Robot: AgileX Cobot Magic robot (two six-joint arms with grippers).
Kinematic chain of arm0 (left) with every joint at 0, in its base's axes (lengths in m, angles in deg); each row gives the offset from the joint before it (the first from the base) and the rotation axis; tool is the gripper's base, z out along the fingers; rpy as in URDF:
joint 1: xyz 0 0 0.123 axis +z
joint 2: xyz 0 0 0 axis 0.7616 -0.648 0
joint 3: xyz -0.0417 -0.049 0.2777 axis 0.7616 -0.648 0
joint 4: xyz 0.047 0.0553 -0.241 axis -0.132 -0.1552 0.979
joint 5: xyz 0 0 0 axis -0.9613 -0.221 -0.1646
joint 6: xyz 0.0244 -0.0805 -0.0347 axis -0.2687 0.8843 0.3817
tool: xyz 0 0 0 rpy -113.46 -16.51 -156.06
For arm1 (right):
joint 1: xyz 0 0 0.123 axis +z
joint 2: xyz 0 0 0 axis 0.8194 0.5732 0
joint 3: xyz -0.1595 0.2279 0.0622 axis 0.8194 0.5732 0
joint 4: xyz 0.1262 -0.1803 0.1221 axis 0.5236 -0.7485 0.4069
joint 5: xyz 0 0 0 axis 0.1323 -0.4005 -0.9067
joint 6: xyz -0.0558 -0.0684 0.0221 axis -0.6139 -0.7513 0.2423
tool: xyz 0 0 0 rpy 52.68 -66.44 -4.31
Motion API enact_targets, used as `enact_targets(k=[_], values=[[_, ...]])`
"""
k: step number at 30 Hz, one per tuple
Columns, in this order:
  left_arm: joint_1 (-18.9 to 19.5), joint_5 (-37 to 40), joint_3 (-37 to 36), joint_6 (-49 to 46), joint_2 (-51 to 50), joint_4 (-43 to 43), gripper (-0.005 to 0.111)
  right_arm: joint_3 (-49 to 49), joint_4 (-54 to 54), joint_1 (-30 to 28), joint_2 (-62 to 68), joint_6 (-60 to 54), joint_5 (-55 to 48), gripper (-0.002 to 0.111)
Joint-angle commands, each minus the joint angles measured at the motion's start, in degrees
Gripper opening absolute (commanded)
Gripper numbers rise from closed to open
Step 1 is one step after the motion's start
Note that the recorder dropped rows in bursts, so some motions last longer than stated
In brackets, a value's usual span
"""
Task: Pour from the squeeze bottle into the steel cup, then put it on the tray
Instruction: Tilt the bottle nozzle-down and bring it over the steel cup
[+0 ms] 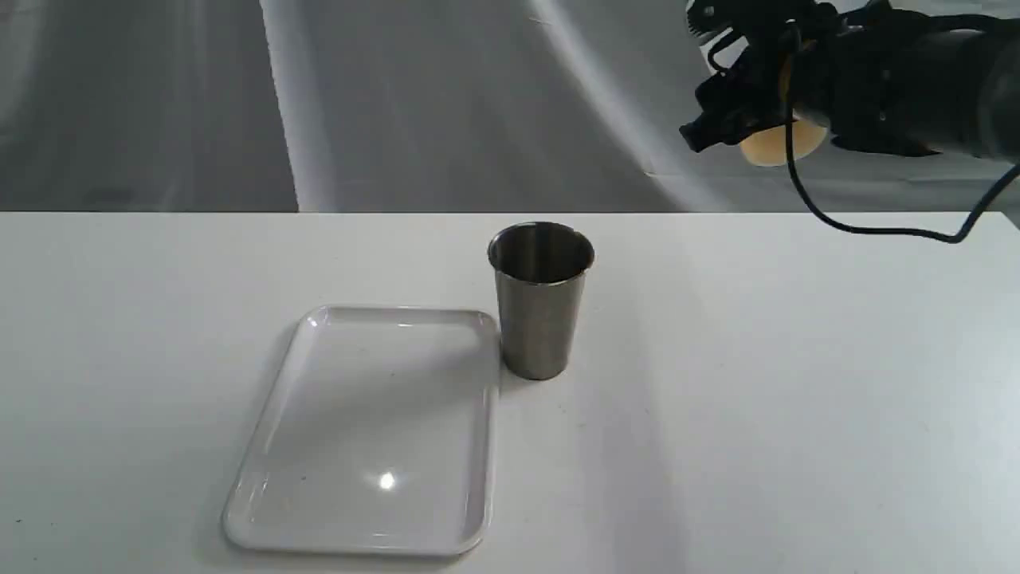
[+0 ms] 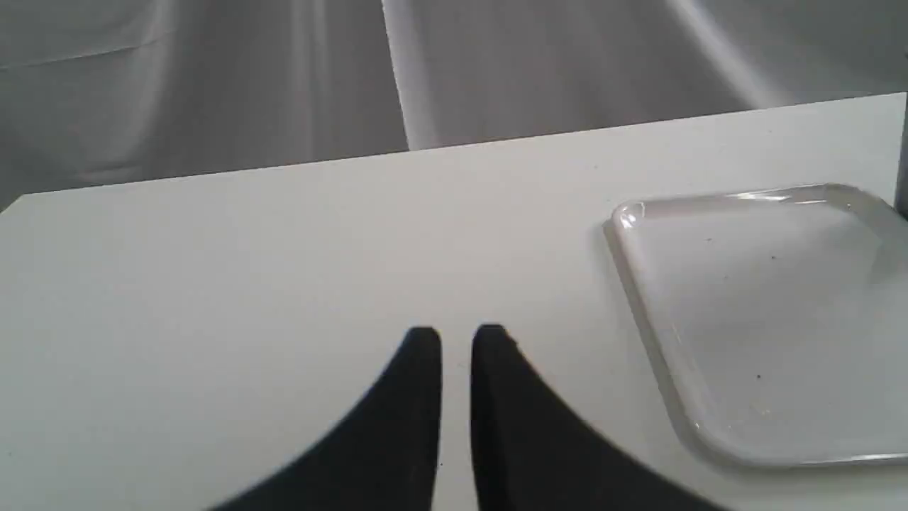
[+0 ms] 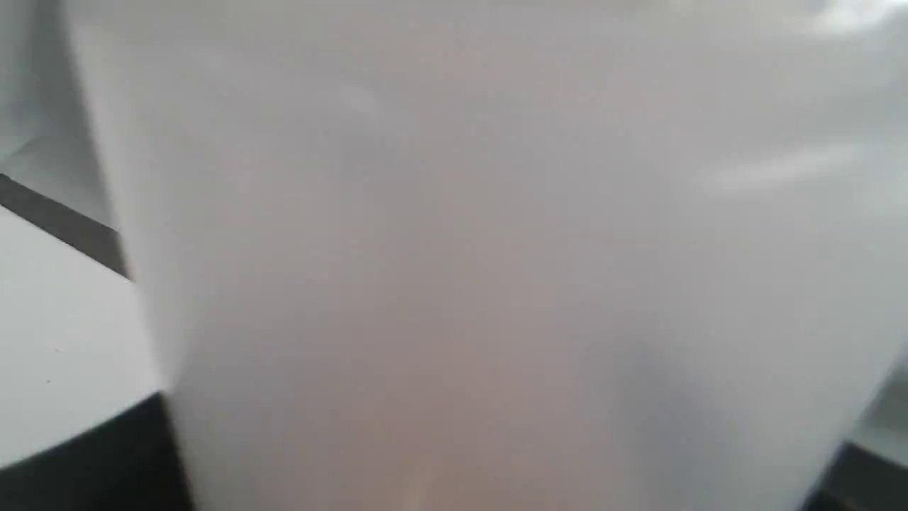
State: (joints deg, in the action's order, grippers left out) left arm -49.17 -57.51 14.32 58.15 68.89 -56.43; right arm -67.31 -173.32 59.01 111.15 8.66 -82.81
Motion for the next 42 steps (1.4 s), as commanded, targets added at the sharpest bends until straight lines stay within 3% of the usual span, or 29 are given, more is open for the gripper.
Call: enact_targets(k=[1,27,34,42], values=[[0.18,-0.37,-0.25,0.19,0.29,-0.03,0.008,-0.90,-1.86,-0.15,-0.32,-0.37,0.47,0.000],[0.18,-0.37,-0.25,0.19,0.29,-0.03,0.008,-0.55,-9.67,0.07,-0.21,-2.64,0.61,0.000],[0.18,-0.37,-0.25,0.19,0.29,-0.03,0.008,4.56,-9.67,0.62,-1.22,-17.00,0.82,0.000],[0.18,-0.37,-0.25,0.19,0.29,-0.03,0.008,8.24,-9.67,1.47,-2.74,-22.33,4.53,0.000]])
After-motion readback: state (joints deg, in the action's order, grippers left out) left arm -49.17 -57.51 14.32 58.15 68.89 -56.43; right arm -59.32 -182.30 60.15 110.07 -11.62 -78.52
